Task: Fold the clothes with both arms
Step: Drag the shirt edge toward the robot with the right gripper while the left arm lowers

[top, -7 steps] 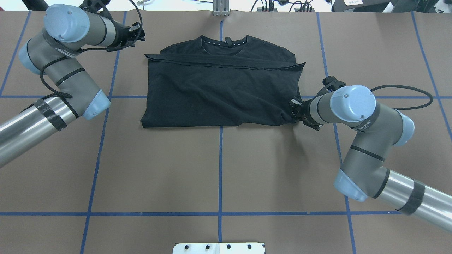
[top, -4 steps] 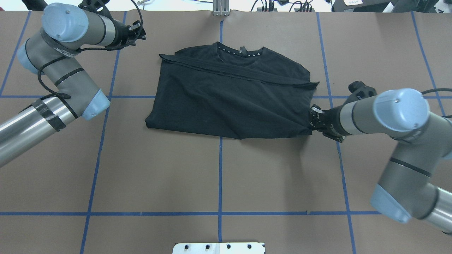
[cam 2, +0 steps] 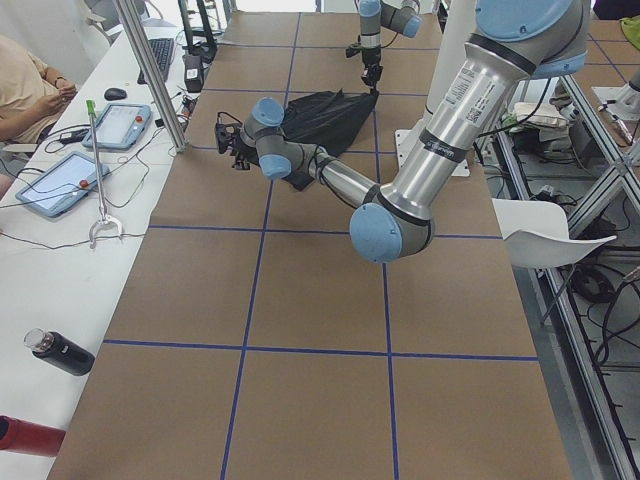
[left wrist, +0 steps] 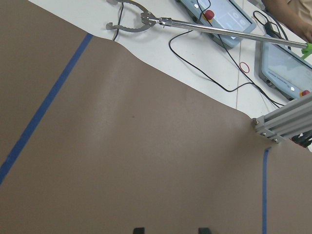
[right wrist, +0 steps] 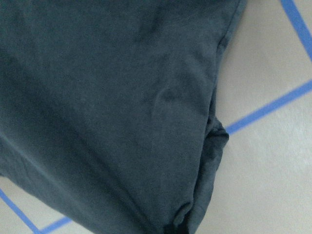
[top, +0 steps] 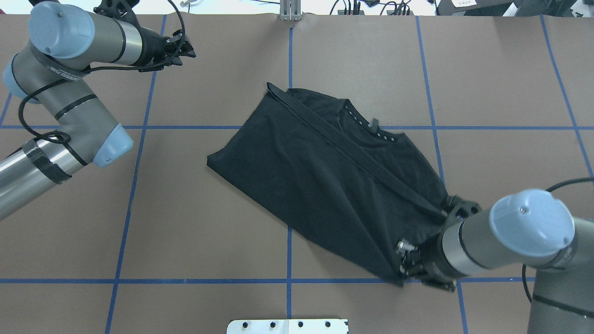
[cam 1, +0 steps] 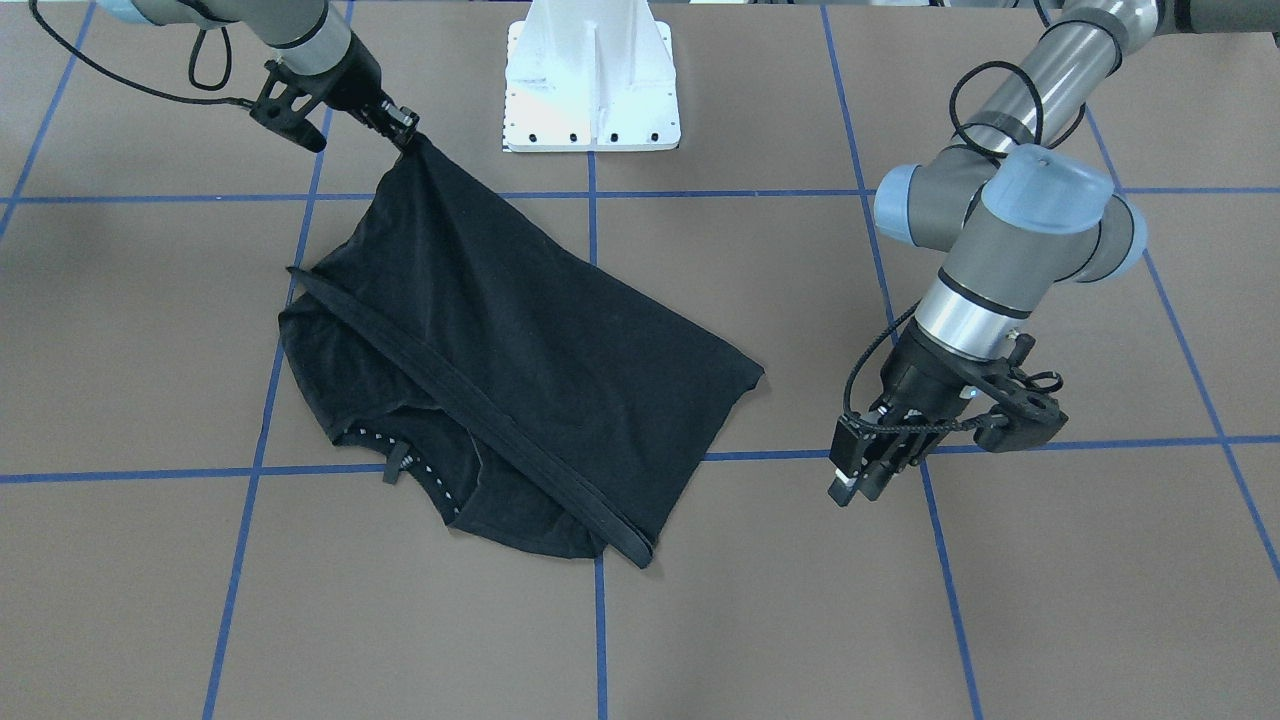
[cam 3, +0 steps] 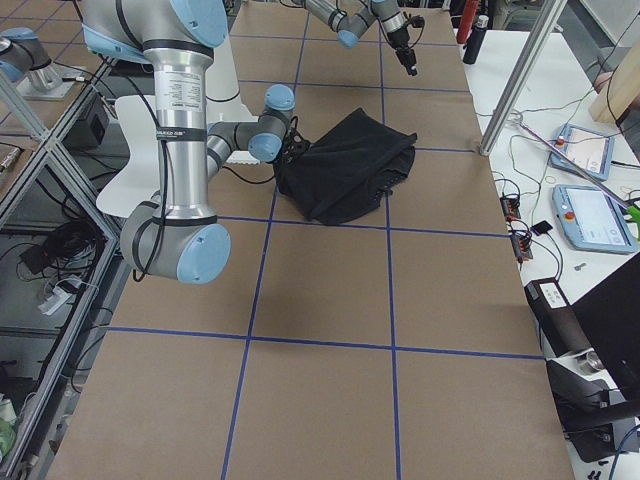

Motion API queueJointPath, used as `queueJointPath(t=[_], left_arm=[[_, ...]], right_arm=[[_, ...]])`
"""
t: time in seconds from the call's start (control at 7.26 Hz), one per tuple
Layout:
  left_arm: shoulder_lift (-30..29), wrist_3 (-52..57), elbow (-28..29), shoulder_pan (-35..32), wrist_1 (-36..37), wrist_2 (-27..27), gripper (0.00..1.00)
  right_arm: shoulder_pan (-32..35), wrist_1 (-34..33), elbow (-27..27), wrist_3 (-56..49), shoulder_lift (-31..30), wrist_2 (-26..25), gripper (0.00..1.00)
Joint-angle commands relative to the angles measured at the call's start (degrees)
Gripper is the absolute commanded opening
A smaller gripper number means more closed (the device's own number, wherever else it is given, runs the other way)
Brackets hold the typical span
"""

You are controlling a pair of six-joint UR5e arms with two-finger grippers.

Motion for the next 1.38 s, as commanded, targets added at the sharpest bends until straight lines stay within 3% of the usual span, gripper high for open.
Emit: queueJointPath(t=[0.0, 0.14, 0.41, 0.69, 0.96, 1.24], left_arm=[[1.9, -2.8, -5.5, 0.0, 0.0, -6.5, 0.48], [1.9, -4.4, -6.4, 0.6, 0.0, -7.1, 0.49], [4.7, -8.0, -9.4, 5.2, 0.9, -4.8, 0.53], [9.8, -10.9, -13.0, 12.6, 1.1, 2.7, 0.54], [7.3, -11.0, -13.2, 18.8, 13.0, 9.6, 0.54], [7.5, -11.0, -12.5, 21.5, 13.4, 10.7, 0.53]], right_arm=[[-8.8, 0.0, 1.5, 1.0, -0.2, 3.0, 0.0], [-8.6, -0.1, 1.1, 1.1, -0.2, 3.0, 0.99], [-0.4, -0.2, 0.9, 1.0, -0.2, 3.5, 1.0], [7.9, -0.2, 1.0, 0.7, 0.2, 3.7, 1.0], [15.3, -0.2, -0.4, 0.3, 3.5, 3.6, 1.0], [20.2, -0.2, -4.2, 0.3, 8.5, 3.0, 1.0]])
